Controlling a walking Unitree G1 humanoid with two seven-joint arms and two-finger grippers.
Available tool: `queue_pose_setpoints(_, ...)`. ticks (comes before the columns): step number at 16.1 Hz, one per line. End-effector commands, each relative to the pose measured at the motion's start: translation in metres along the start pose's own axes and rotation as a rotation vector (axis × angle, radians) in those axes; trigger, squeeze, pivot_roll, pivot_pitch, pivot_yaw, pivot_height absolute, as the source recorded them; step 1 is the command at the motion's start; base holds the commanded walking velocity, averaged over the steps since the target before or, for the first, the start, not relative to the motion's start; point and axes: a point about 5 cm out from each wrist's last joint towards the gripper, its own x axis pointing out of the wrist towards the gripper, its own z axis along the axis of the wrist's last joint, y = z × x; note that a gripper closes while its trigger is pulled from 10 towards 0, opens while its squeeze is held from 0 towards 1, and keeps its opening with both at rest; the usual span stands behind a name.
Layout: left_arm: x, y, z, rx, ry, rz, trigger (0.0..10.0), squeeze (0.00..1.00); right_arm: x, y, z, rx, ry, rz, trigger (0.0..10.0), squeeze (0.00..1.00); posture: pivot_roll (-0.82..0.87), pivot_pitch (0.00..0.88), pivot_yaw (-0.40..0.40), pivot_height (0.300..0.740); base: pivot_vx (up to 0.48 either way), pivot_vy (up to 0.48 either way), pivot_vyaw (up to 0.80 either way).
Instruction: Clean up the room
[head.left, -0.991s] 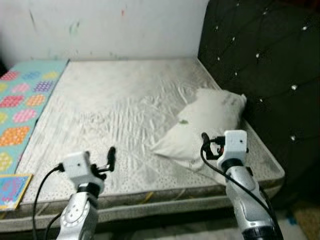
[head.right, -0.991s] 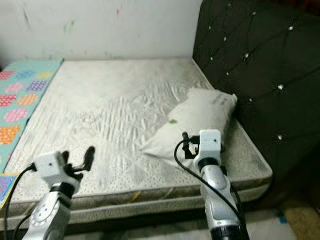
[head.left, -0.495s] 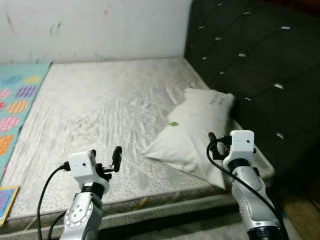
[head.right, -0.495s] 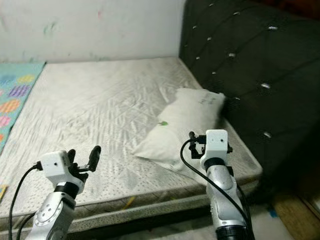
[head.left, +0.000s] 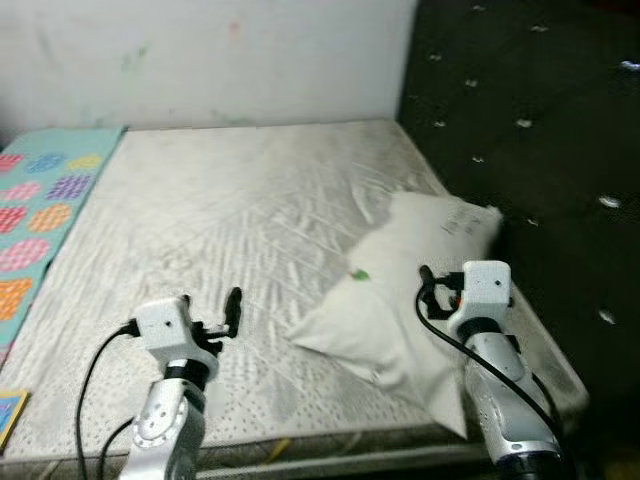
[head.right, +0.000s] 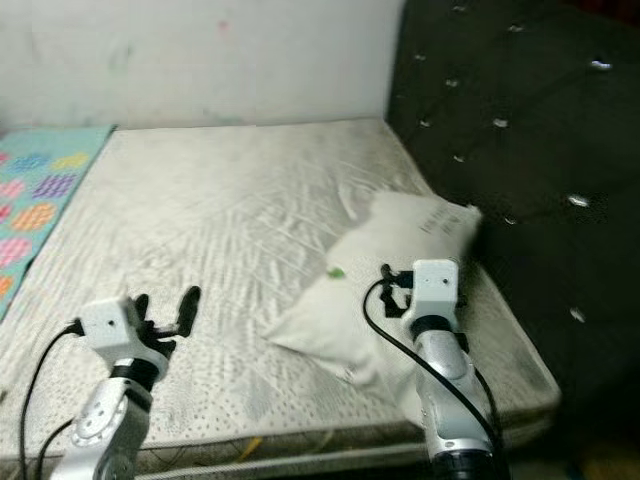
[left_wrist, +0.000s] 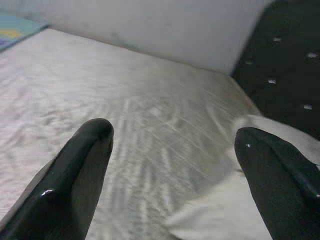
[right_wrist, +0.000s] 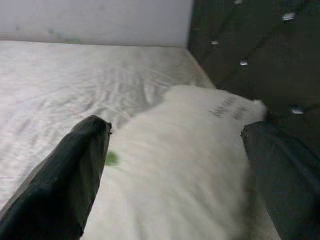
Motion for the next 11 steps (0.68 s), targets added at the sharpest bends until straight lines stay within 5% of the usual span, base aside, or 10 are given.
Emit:
queue_pose_setpoints(1, -0.0016, 0.0054, -0.0016, 0.001, 0.014, 0.033, 10.0, 0.40, -0.0003, 0.0026, 0.0020, 0.010, -0.012, 0.016, 10.0, 0.85, -0.06, 0.000, 0.010, 0.740, 0.000, 0.000, 0.00)
queue_pose_setpoints(2, -0.0018, 0.0071, -0.0014, 0.006, 0.013, 0.048, 10.0, 1.00, -0.0006, 0.0023, 0.0021, 0.012, -0.015, 0.015, 10.0, 0.85, -0.06, 0.000, 0.009, 0.740, 0.000, 0.000, 0.00)
queue_pose_setpoints(3, -0.0018, 0.0073, 0.0005, -0.007, -0.010, 0.042, 0.0, 1.00, -0.0011, 0.0023, 0.0021, 0.017, -0.018, 0.016, 0.0, 0.81, -0.06, 0.000, 0.009, 0.740, 0.000, 0.000, 0.00)
queue_pose_setpoints(4, -0.0017, 0.0074, 0.0009, -0.002, -0.012, 0.043, 0.0, 1.00, -0.0016, 0.0025, 0.0023, 0.014, -0.020, 0.021, 0.0, 0.72, -0.06, 0.000, 0.009, 0.740, 0.000, 0.000, 0.00)
queue_pose_setpoints(5, -0.0012, 0.0071, 0.0009, -0.001, -0.011, 0.043, 0.0, 1.00, -0.0013, 0.0022, 0.0023, 0.013, -0.018, 0.017, 0.0, 0.00, -0.06, 0.000, 0.007, 0.740, 0.000, 0.000, 0.00)
queue_pose_setpoints(6, -0.0005, 0.0064, 0.0009, -0.005, -0.010, 0.034, 0.0, 1.00, -0.0009, 0.0037, 0.0016, 0.009, -0.010, 0.026, 0.1, 0.00, -0.06, 0.000, 0.007, 0.740, 0.000, 0.000, 0.00)
queue_pose_setpoints(7, 0.0003, 0.0079, -0.0012, 0.009, 0.011, 0.054, 10.0, 0.00, -0.0003, 0.0042, 0.0006, -0.003, -0.002, 0.028, 10.0, 0.00, -0.06, 0.000, 0.007, 0.740, 0.000, 0.000, 0.00)
queue_pose_setpoints(11, 0.0017, 0.0091, -0.0034, 0.011, 0.027, 0.068, 10.0, 0.00, -0.0005, 0.0103, 0.0008, 0.018, 0.002, 0.055, 10.0, 0.00, -0.07, 0.000, 0.006, 0.740, 0.000, 0.000, 0.00)
